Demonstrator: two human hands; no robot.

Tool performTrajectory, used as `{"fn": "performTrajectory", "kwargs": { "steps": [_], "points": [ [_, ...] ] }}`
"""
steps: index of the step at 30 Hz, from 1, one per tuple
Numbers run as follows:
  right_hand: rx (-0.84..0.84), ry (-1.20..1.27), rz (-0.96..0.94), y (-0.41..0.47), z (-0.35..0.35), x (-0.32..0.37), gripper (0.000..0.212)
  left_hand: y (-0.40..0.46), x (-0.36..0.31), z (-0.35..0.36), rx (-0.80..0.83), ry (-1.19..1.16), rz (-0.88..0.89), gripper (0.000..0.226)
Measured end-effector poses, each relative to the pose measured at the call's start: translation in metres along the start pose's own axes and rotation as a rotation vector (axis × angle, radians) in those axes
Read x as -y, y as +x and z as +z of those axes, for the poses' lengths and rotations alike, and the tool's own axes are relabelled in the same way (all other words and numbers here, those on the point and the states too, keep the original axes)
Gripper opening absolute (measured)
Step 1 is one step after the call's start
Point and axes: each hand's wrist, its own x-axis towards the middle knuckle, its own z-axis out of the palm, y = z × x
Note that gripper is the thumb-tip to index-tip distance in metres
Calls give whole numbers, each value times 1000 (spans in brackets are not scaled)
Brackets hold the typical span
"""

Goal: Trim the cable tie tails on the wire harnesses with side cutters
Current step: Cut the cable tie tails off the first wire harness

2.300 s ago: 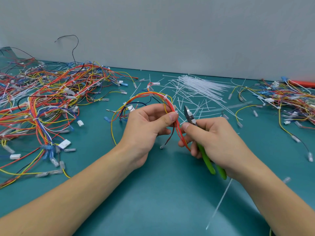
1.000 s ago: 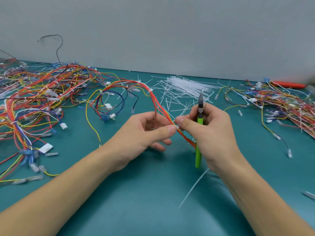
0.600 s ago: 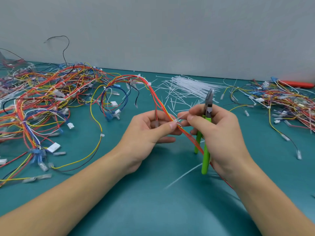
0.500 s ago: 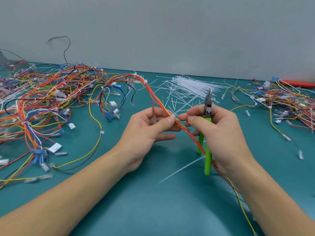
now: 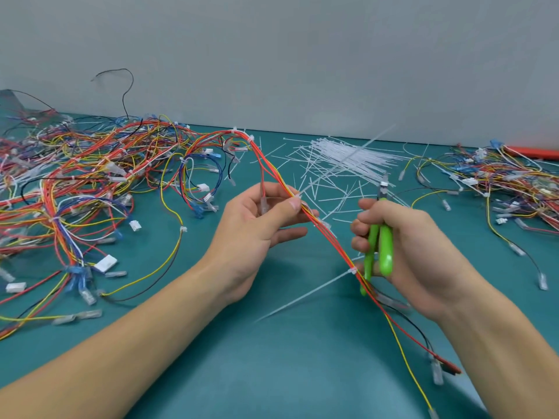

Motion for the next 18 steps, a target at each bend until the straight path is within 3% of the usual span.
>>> {"fn": "performTrajectory", "kwargs": {
  "steps": [5,8,11,14,18],
  "points": [
    [-12,-218,-75,3,-7,-1,33,0,-1,-1,-22,24,-7,6],
    [26,-412,-183,4,-6,-6,17,1,-3,-3,-52,13,-5,6],
    [71,-561,-279,3,-2,-10,20,2,-6,-4,-70,15,8,5],
    [154,-619,-342,1,6,-12,40,2,-6,-4,-73,32,20,6],
    [235,-652,-383,-1,10,-15,33,0,-3,-2,-60,52,16,10]
  ]
}}
